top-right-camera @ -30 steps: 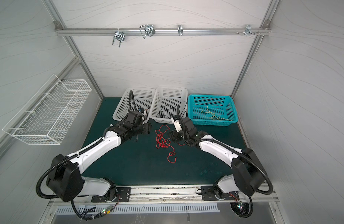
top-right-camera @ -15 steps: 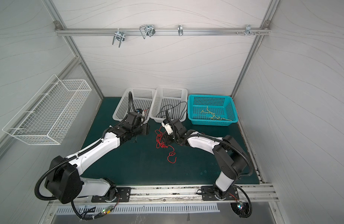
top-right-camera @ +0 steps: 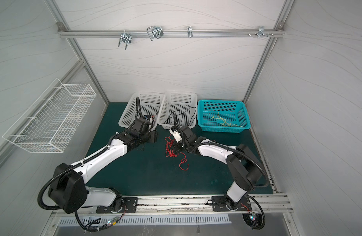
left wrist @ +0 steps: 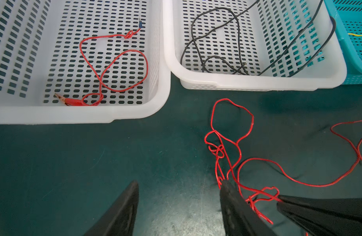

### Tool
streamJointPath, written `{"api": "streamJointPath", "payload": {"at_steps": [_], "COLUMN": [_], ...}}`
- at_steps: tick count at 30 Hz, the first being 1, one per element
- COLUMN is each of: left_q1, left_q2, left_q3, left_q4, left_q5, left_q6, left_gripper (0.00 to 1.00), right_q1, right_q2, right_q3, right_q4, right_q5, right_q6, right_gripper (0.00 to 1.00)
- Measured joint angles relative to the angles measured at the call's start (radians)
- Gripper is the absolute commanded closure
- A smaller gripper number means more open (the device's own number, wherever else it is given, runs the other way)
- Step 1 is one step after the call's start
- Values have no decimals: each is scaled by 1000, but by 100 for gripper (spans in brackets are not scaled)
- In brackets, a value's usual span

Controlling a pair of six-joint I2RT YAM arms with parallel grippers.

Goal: Untangle the cables

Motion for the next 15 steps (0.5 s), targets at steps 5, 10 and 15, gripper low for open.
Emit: {"api": "streamJointPath", "payload": {"at_steps": [5, 10, 15], "left_q1": [0, 0, 0], "left_q2": [0, 0, -1], "left_q3": [0, -5, -21], "left_q4": [10, 41, 74], "left_q5": [34, 86, 145], "left_q6": [5, 9, 17], "left_gripper": [36, 36, 36], "right_q1": [-2, -43, -128], "right_q2": [-152, -292, -396], "right_q3": [0, -6, -58], "right_q4": [-7, 2, 36], "right_q5": [-14, -62, -130], "right_q6": [-26, -21, 22], "right_gripper": [100, 100, 100]}}
